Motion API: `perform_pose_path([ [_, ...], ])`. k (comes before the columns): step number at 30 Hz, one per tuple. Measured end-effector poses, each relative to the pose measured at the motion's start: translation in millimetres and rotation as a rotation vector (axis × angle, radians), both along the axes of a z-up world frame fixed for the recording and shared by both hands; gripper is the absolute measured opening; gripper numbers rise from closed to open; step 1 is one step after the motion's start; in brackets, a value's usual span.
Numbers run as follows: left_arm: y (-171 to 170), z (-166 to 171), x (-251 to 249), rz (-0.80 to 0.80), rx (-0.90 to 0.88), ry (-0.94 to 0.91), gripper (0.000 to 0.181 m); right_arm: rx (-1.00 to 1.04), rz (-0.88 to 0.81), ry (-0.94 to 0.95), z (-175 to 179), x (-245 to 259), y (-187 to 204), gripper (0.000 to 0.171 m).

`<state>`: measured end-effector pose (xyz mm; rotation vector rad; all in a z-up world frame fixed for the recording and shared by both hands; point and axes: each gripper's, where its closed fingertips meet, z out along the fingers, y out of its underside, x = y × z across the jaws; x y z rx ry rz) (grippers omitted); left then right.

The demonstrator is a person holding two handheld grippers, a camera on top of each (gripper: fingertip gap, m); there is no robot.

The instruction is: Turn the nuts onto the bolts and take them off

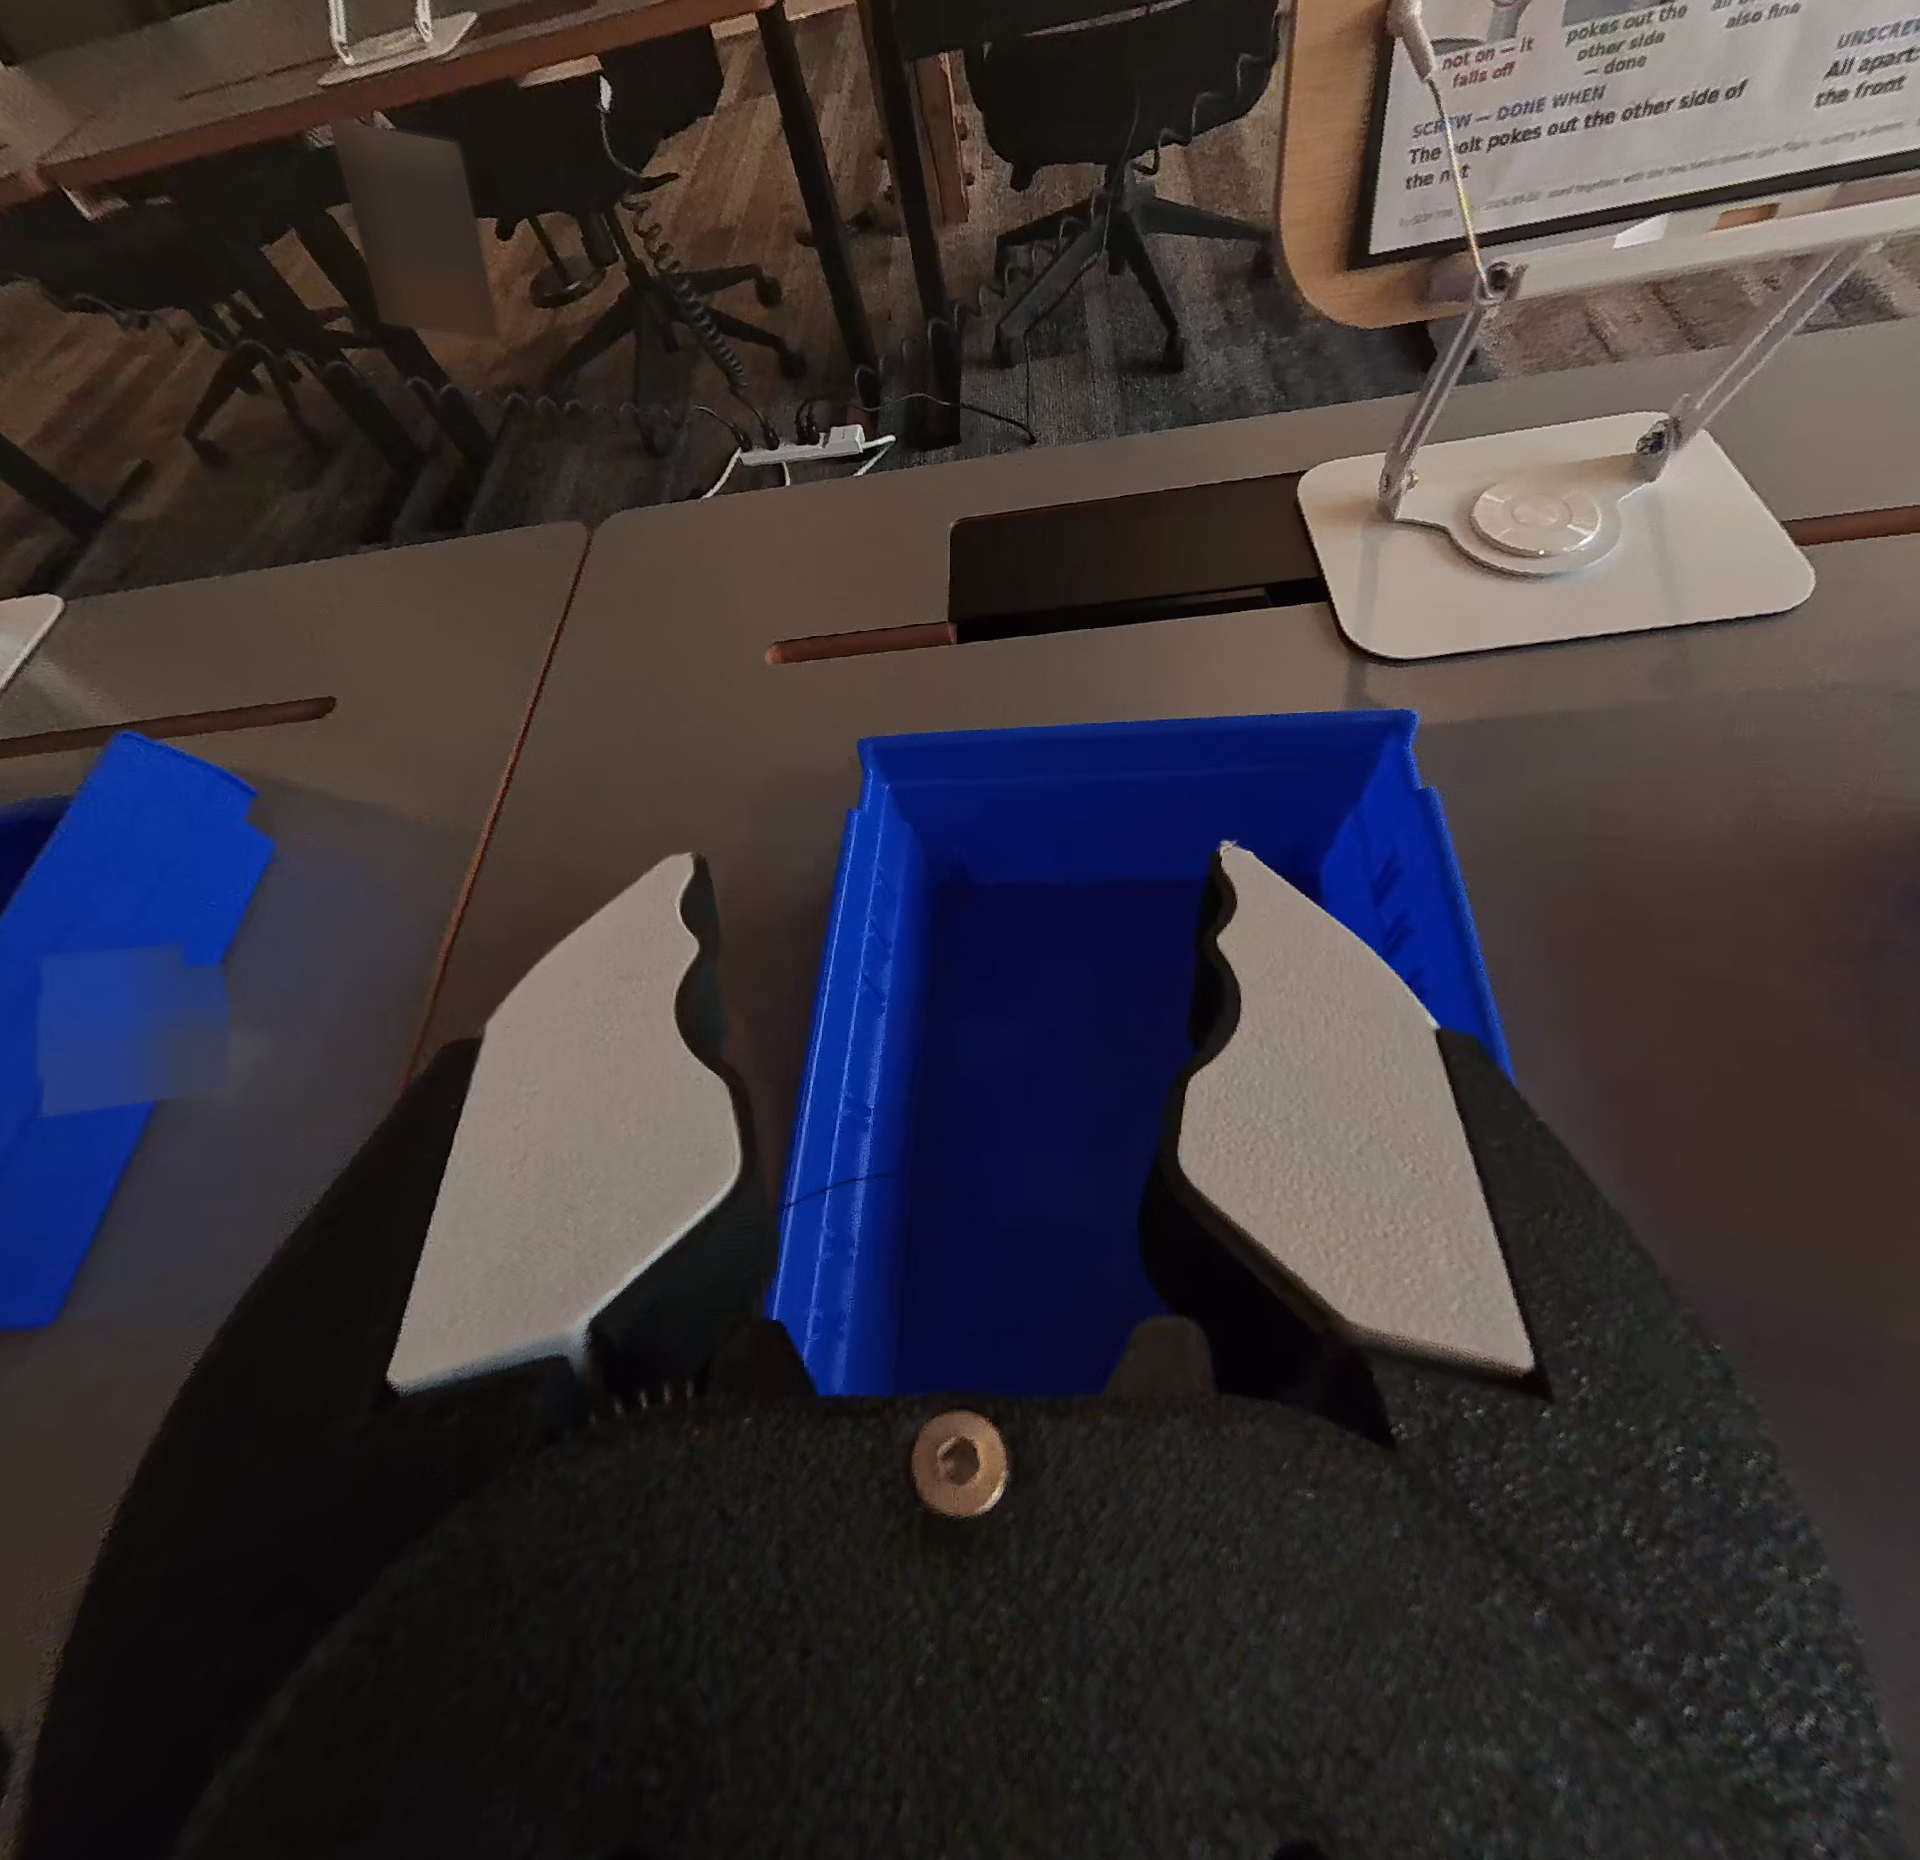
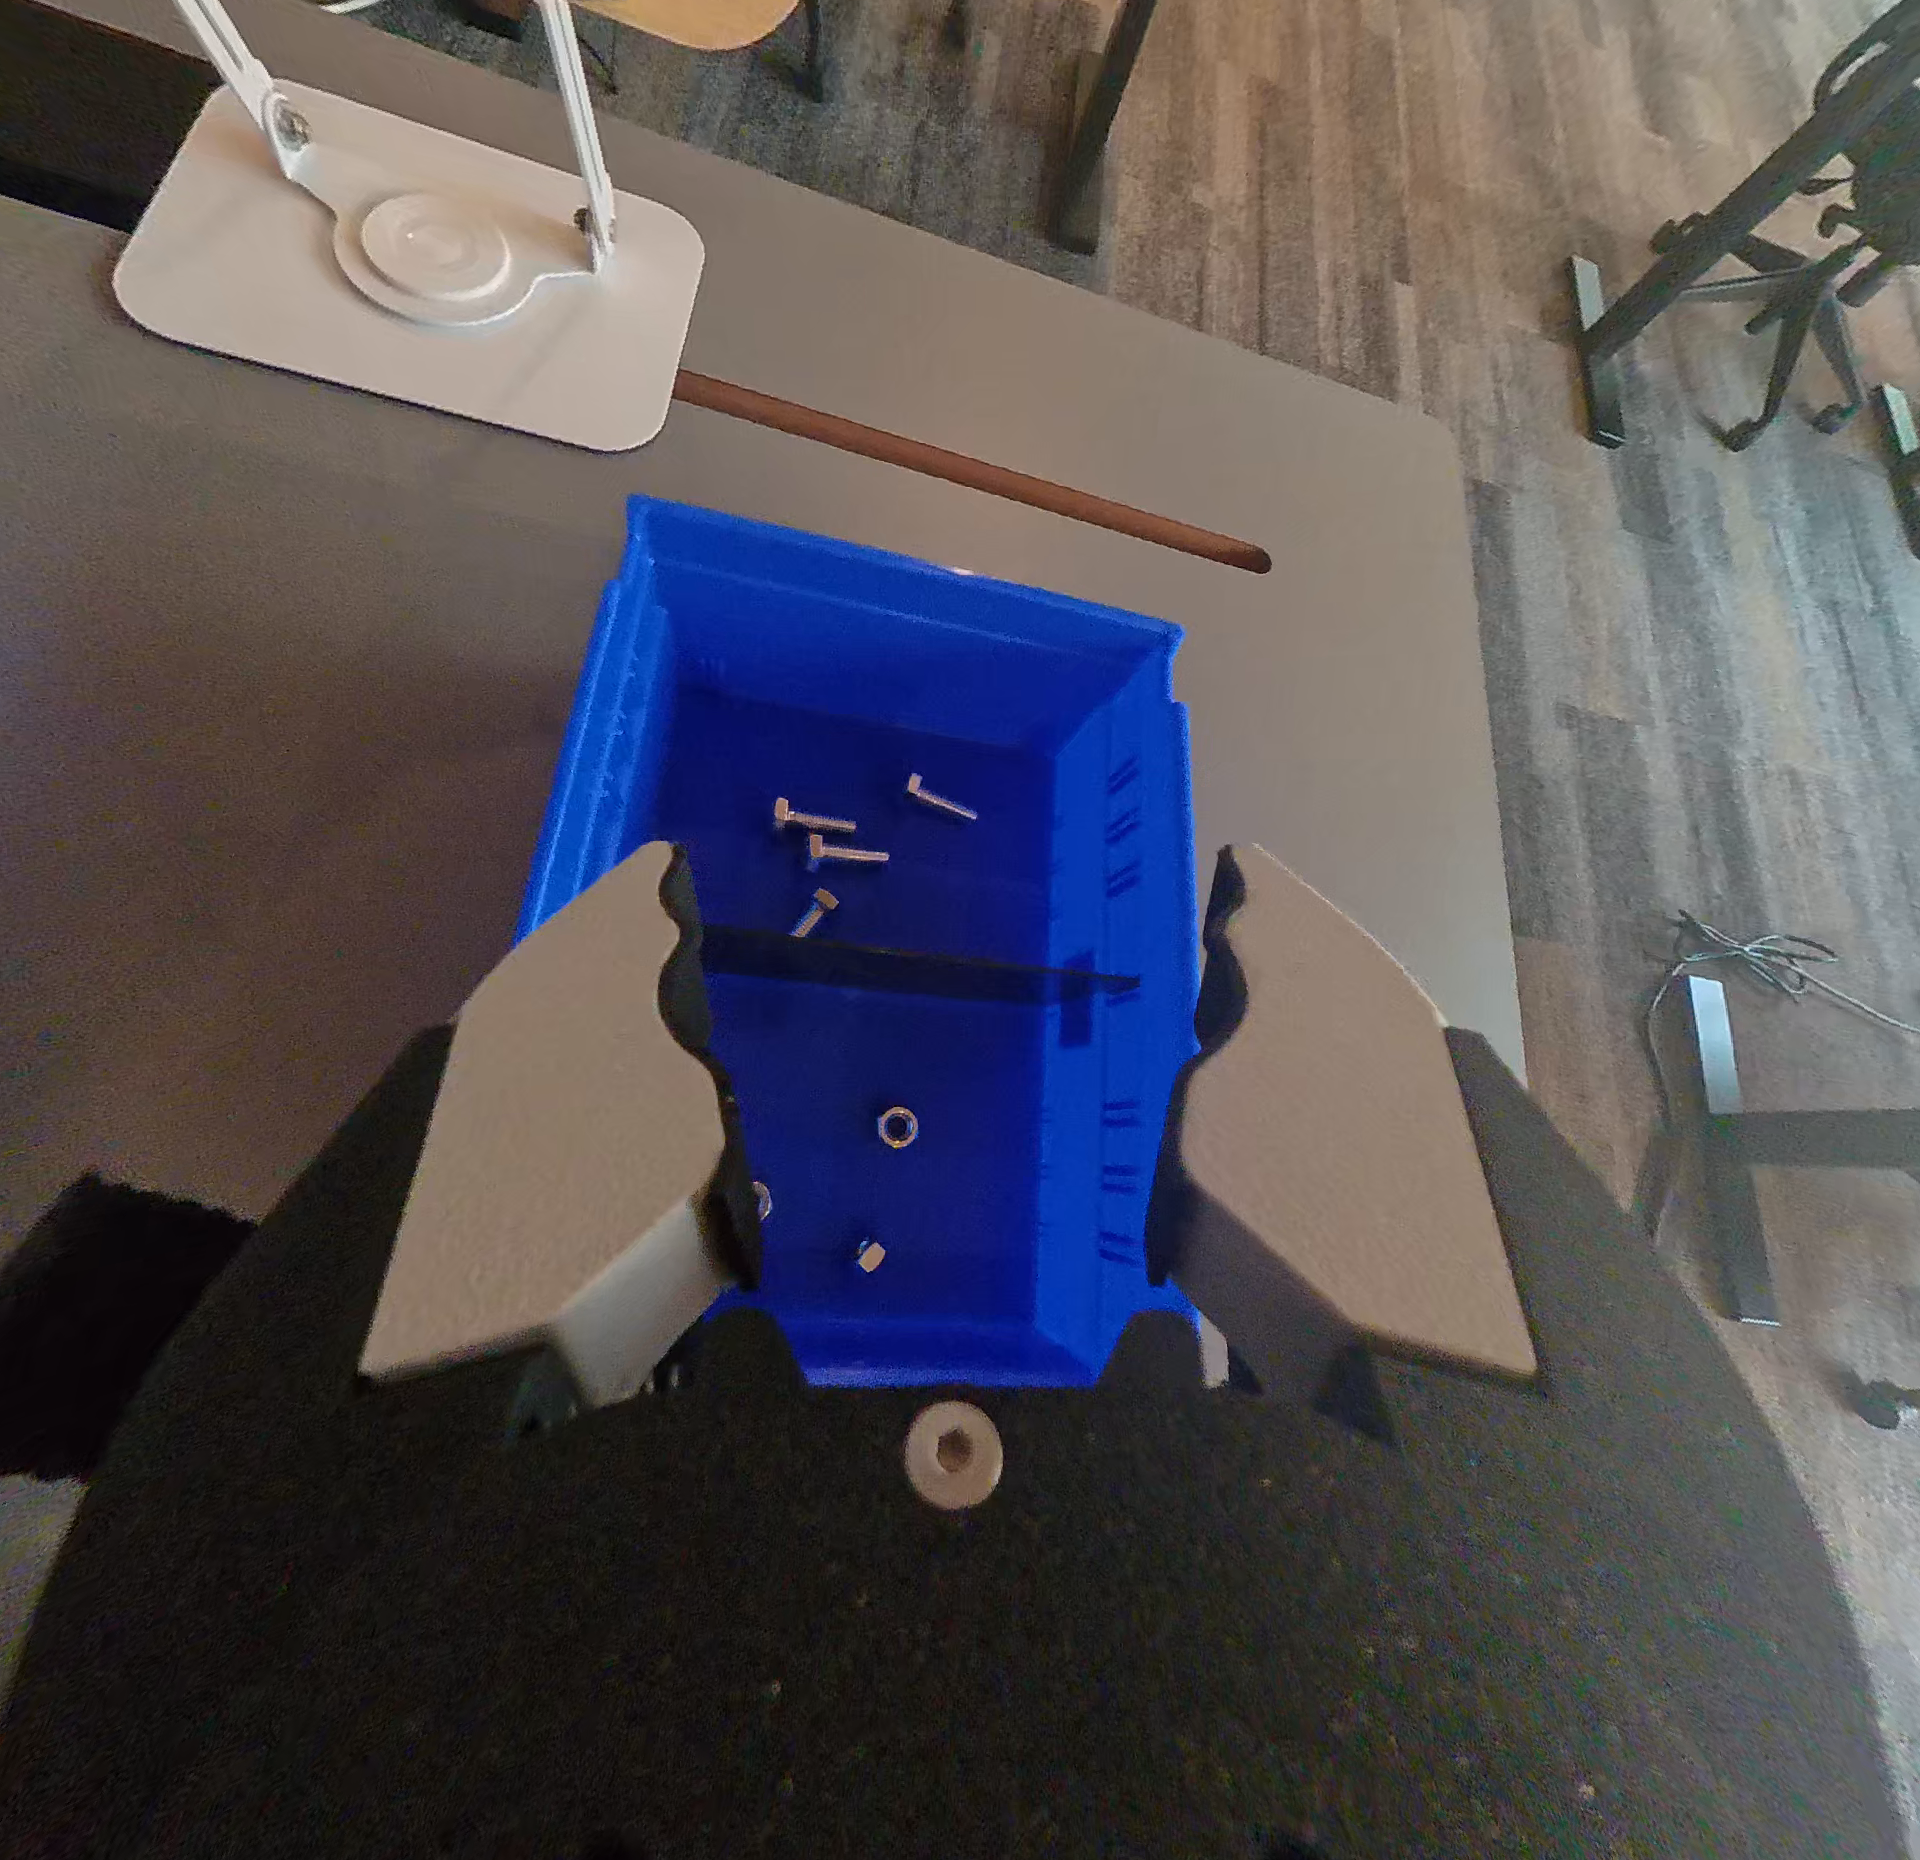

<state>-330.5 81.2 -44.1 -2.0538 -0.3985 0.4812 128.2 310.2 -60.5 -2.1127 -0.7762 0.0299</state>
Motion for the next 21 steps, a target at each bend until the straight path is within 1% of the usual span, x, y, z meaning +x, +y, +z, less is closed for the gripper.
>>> perform_pose_path([
  [5,-1.4,-6.3,-7.1,0.011,-0.005,-0.037,0.088,-0.009,-0.009,-0.007,-2.4,2.0,1.5,0.094],
  [11,-1.9,-4.1,-6.3,0.007,0.007,-0.032,0.084,-0.007,-0.017,-0.01,-2.2,3.4,2.9,0.093],
  [21,-0.4,-2.8,-2.9,-0.004,0.005,-0.024,0.084,0.0,-0.02,-0.014,-0.6,4.4,1.6,0.091],
])
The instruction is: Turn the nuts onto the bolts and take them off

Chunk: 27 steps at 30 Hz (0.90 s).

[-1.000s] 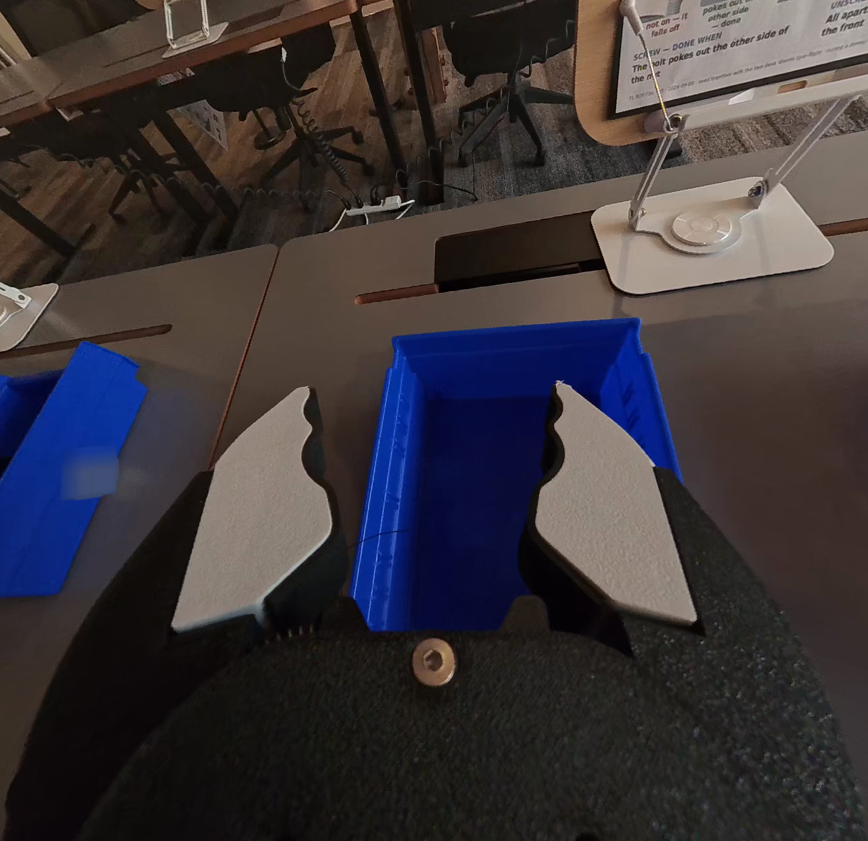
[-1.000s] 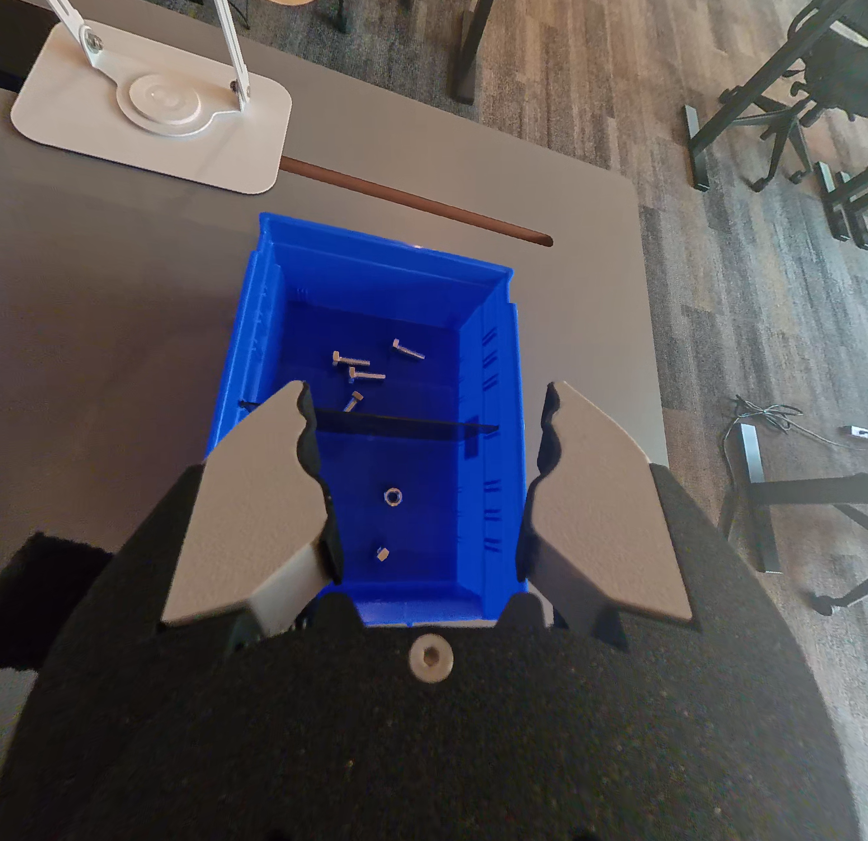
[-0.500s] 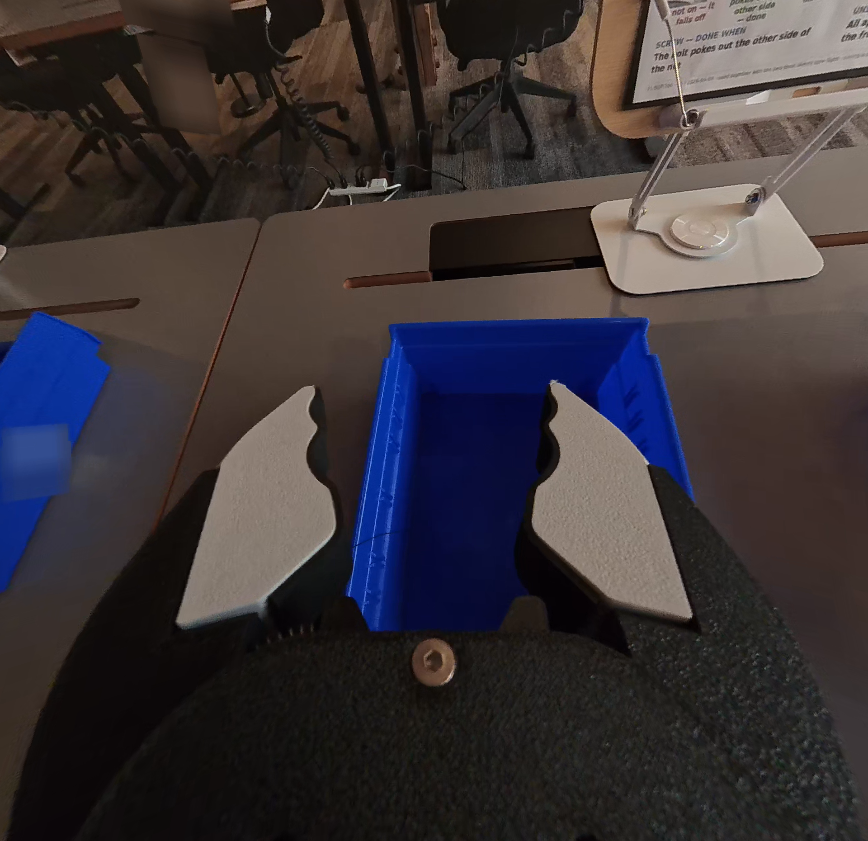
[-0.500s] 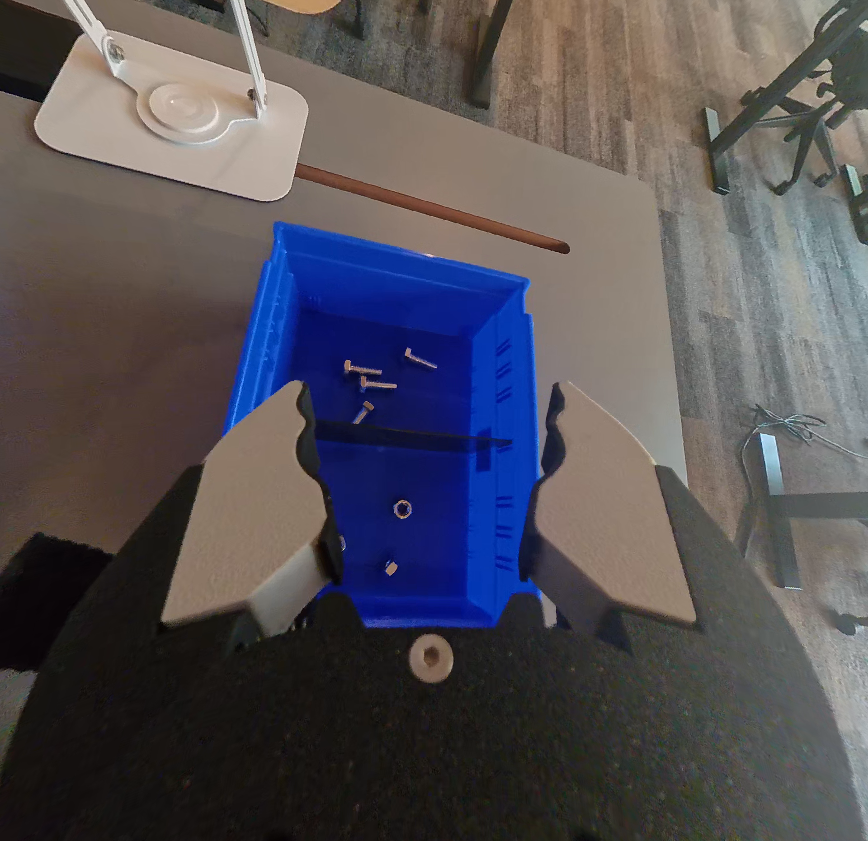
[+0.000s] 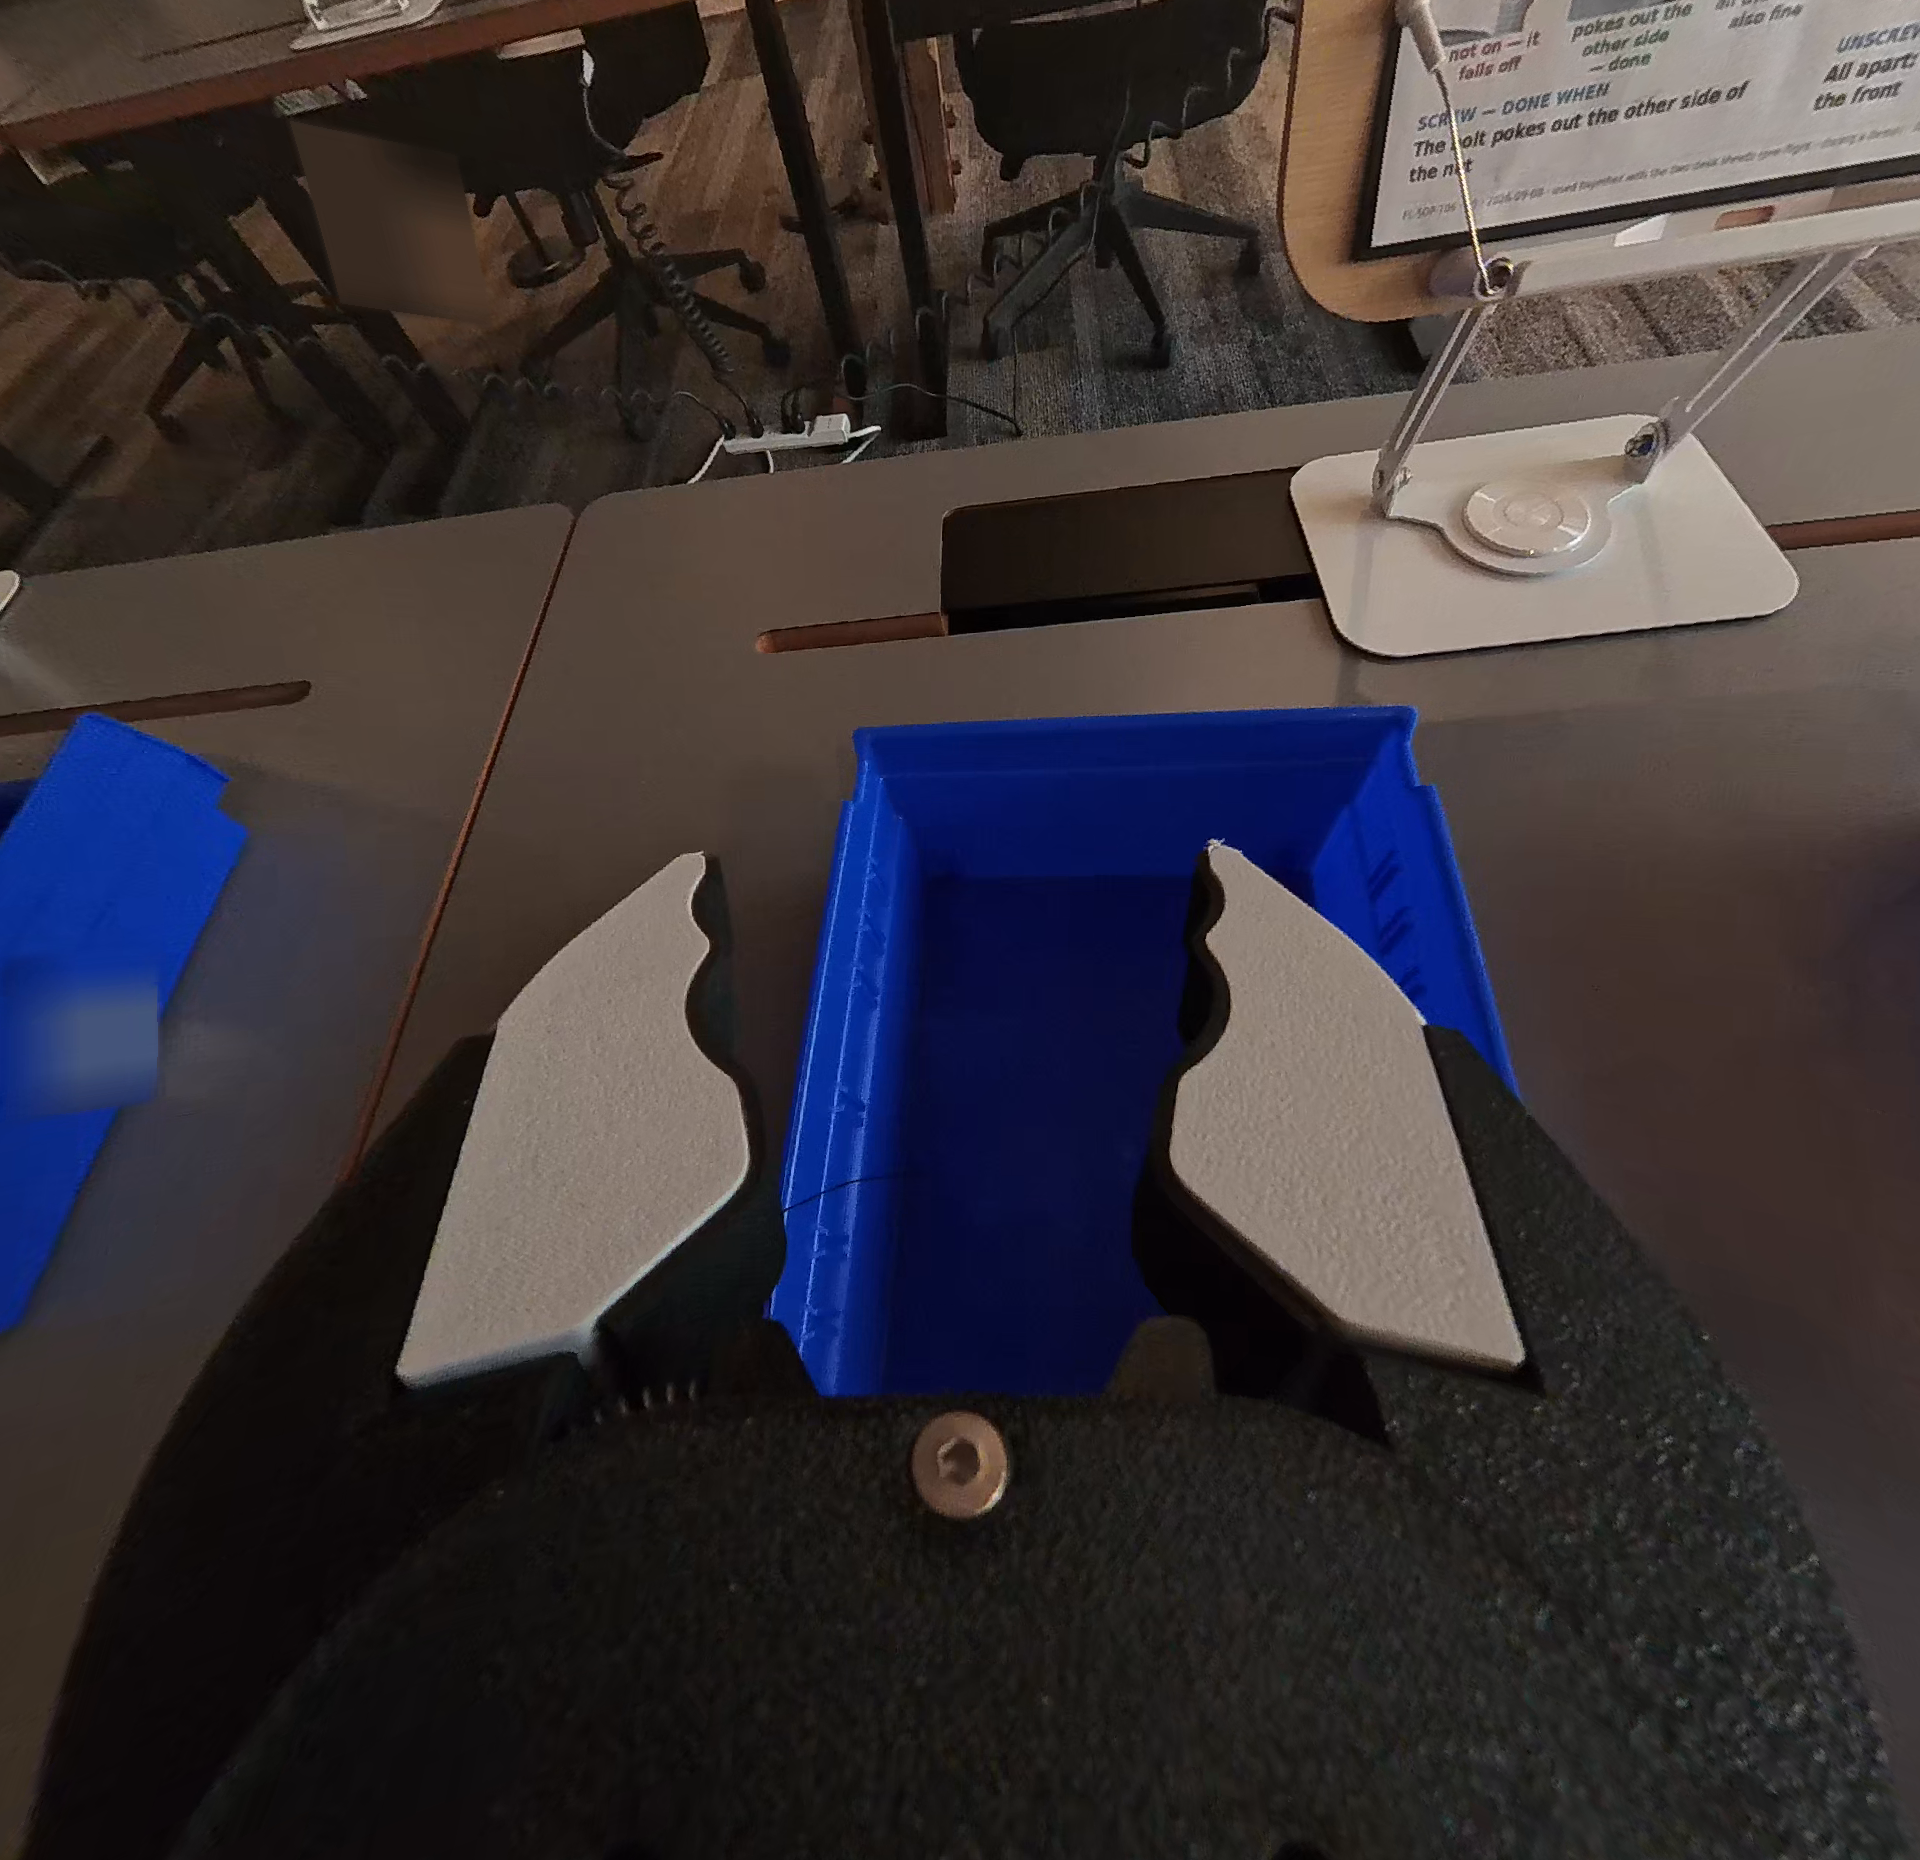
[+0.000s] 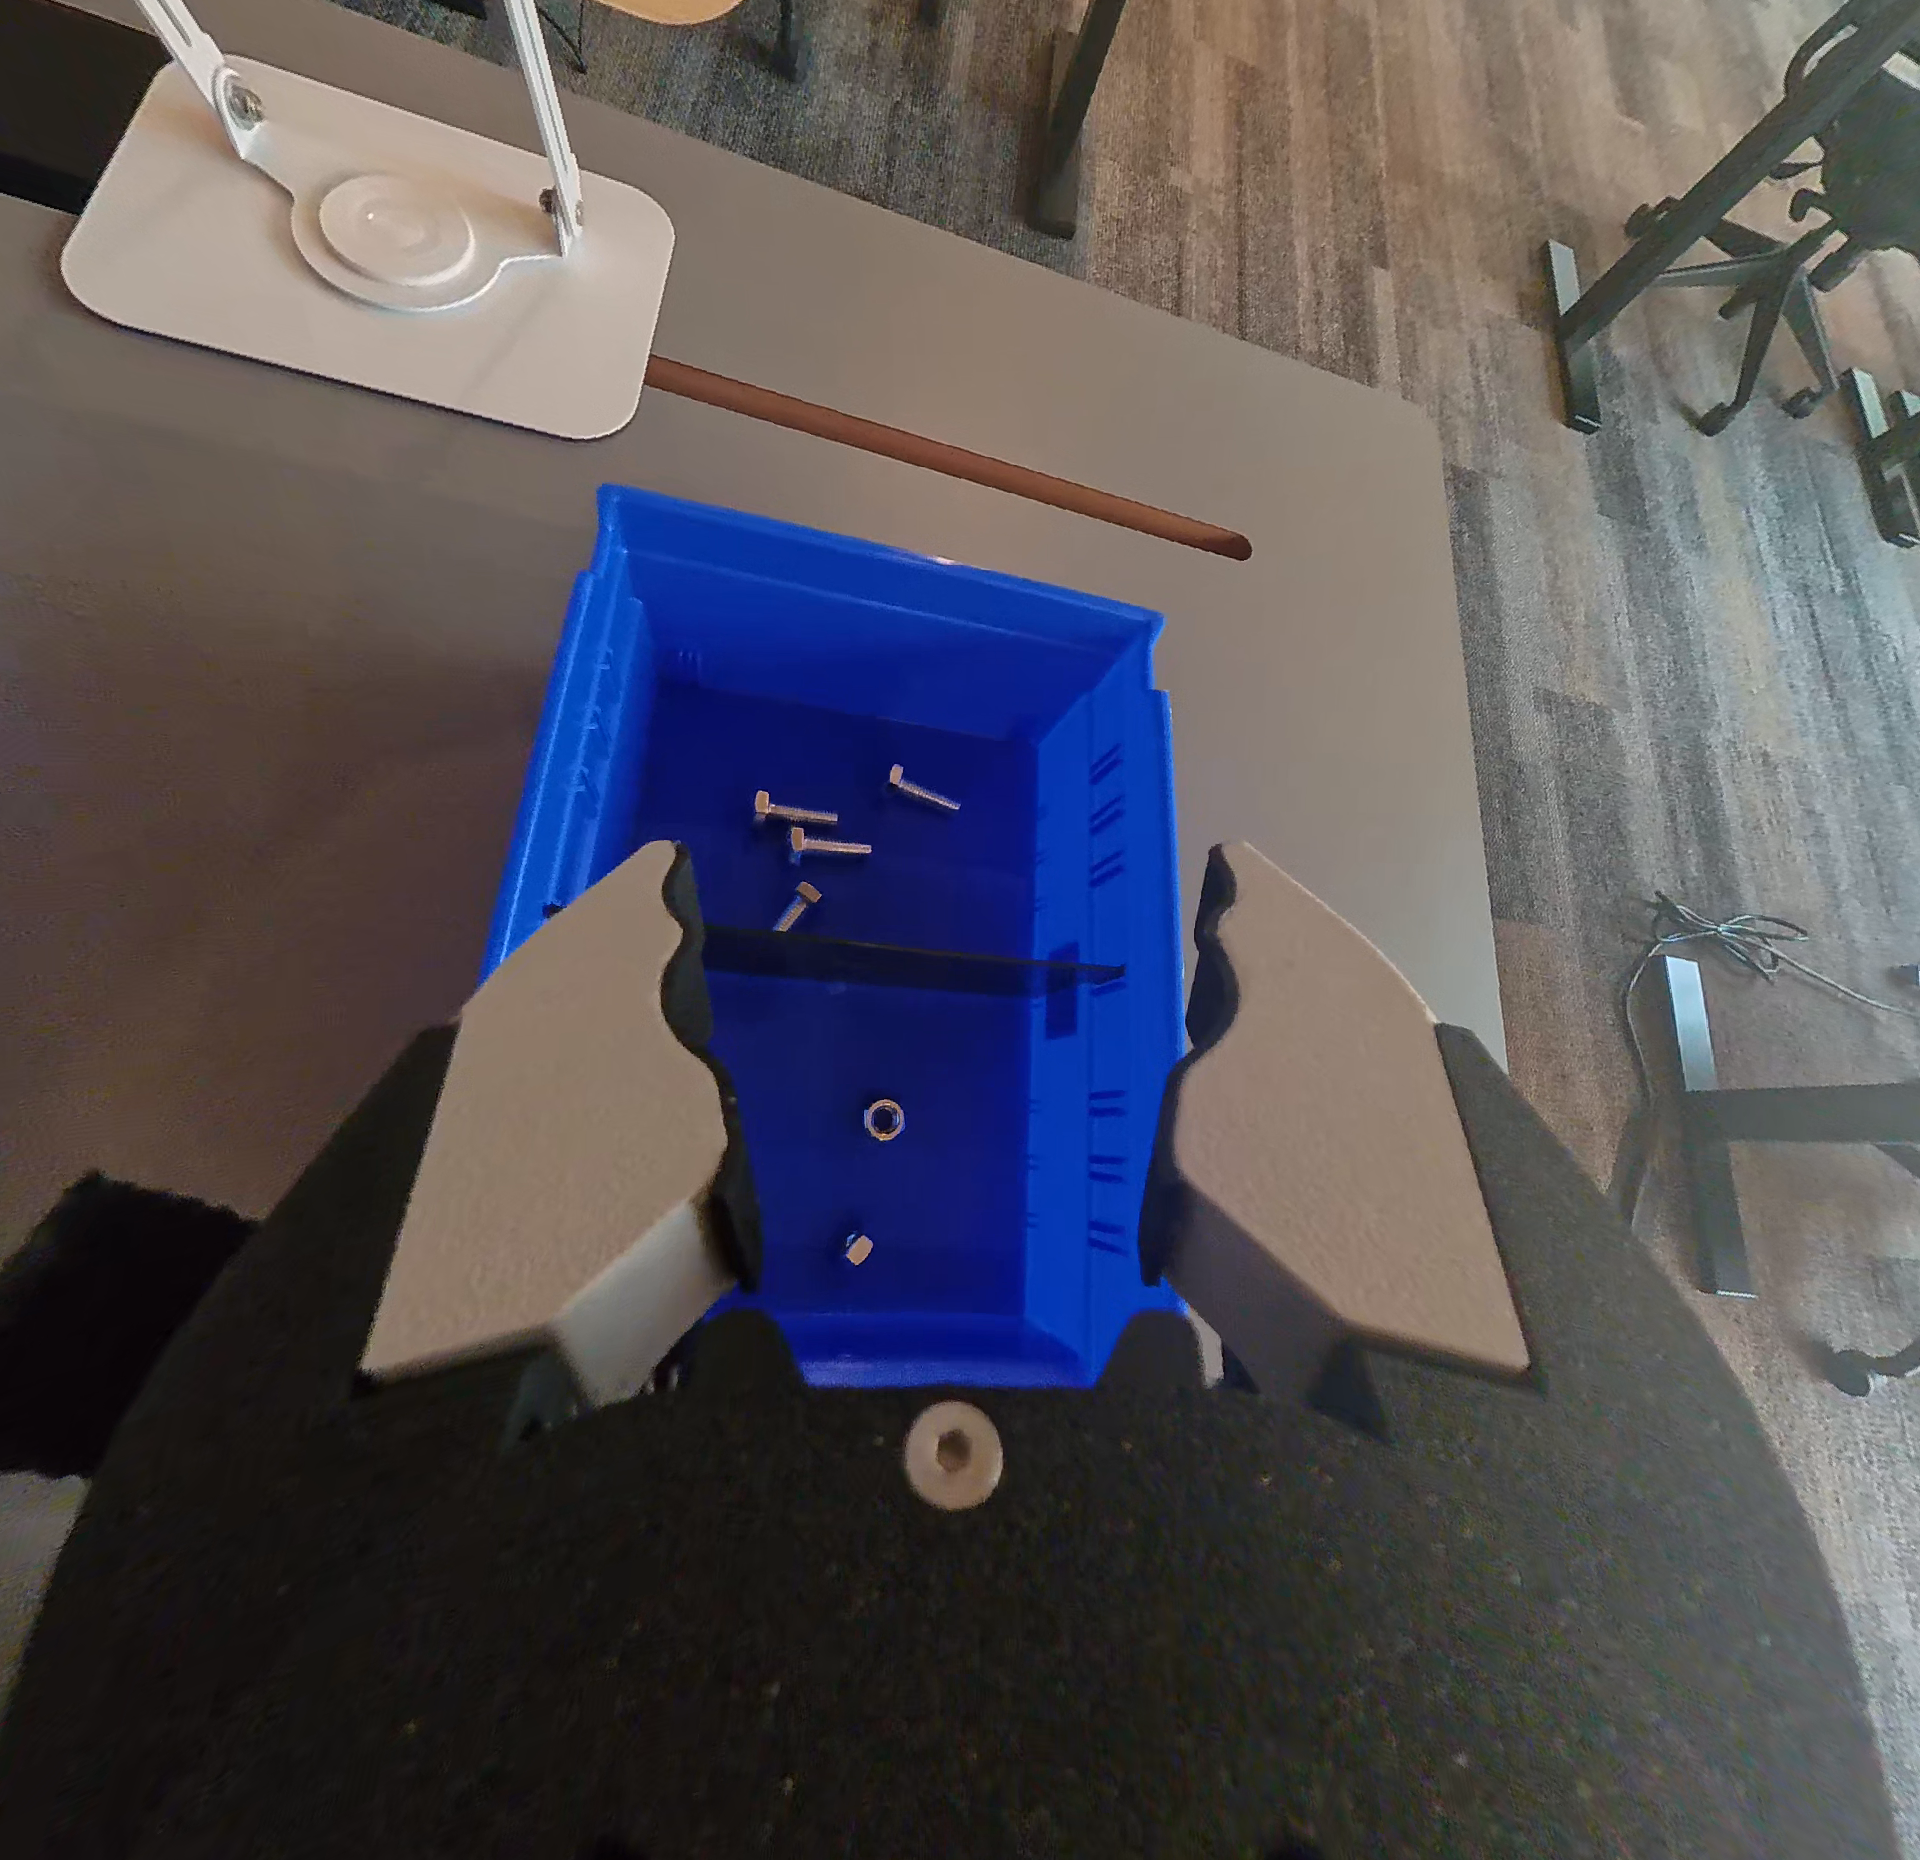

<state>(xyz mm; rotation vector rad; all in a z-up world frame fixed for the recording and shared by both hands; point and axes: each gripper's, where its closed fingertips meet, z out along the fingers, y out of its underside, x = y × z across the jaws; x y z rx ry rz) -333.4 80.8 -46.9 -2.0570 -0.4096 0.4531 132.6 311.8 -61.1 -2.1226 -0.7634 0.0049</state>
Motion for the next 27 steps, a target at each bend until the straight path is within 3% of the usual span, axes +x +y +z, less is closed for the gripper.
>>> perform_pose_path([
  [27,3.0,-0.6,3.5,-0.025,-0.006,0.005,0.075,-0.006,-0.006,-0.011,-1.4,2.0,-0.9,0.085],
])
